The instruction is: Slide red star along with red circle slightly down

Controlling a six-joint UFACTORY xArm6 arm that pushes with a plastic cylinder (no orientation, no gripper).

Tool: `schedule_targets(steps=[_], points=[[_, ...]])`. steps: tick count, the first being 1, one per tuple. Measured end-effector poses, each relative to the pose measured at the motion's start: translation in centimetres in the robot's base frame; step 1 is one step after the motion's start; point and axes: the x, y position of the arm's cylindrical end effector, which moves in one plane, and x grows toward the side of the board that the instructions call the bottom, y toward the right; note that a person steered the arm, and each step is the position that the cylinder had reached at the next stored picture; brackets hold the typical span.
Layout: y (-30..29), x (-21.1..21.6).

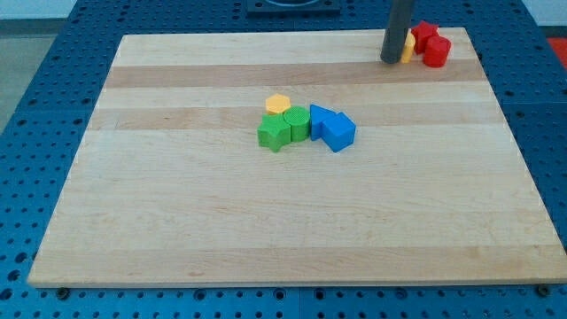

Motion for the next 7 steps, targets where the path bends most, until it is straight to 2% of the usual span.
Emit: schedule_targets(steps=[2, 3, 4, 5, 7], points=[[-2.2, 0.9], [-6.3, 1.2], [-8.6, -0.7], [-9.1, -3.8], [-4.6, -7.3]])
